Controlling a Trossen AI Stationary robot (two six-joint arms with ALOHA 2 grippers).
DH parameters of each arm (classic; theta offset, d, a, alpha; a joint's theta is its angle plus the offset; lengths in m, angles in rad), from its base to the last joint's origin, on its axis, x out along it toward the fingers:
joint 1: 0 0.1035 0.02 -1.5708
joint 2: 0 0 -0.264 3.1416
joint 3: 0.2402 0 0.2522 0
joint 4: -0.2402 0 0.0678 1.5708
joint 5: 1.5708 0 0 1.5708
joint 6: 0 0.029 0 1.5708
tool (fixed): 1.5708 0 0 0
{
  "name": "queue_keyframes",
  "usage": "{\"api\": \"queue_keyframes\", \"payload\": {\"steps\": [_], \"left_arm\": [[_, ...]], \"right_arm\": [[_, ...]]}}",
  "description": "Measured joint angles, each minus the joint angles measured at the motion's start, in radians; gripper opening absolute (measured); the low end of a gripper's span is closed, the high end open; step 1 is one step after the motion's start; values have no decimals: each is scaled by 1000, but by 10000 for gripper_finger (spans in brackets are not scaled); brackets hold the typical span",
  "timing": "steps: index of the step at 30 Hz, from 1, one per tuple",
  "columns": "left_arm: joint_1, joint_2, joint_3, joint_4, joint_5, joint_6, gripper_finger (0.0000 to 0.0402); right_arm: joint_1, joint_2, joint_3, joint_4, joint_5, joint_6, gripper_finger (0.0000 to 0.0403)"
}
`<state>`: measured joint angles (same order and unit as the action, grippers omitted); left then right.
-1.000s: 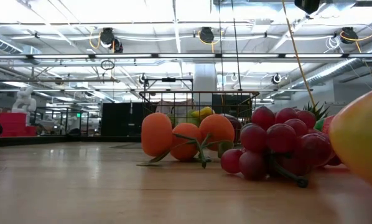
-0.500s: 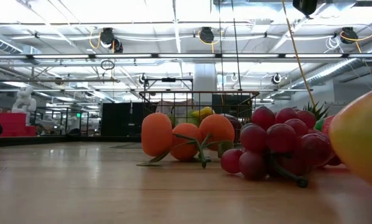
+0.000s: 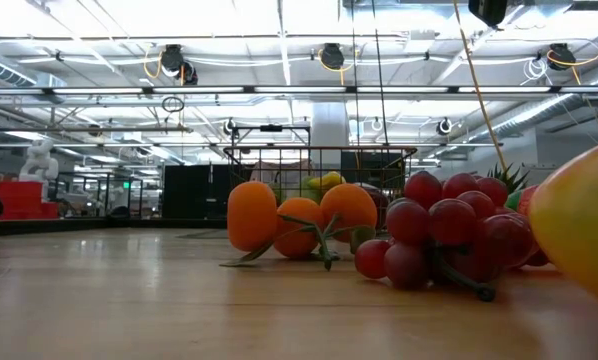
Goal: Build produce basket
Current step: Put the bottom left green lime into the brown wire basket
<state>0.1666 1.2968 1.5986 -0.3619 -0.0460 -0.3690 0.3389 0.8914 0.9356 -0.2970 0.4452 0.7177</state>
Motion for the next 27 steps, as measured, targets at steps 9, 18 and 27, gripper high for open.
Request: {"api": "queue_keyframes", "payload": {"steps": [9, 18, 27], "left_arm": [[76, 96, -1, -179, 41, 97, 340], [132, 273, -1, -234, 50, 144, 340], [170, 430, -2, -399, 49, 79, 340]], "right_arm": [[0, 0, 0, 1, -4, 70, 0], [1, 0, 0, 25, -4, 162, 0], [1, 0, 0, 47, -33, 161, 0]]}}
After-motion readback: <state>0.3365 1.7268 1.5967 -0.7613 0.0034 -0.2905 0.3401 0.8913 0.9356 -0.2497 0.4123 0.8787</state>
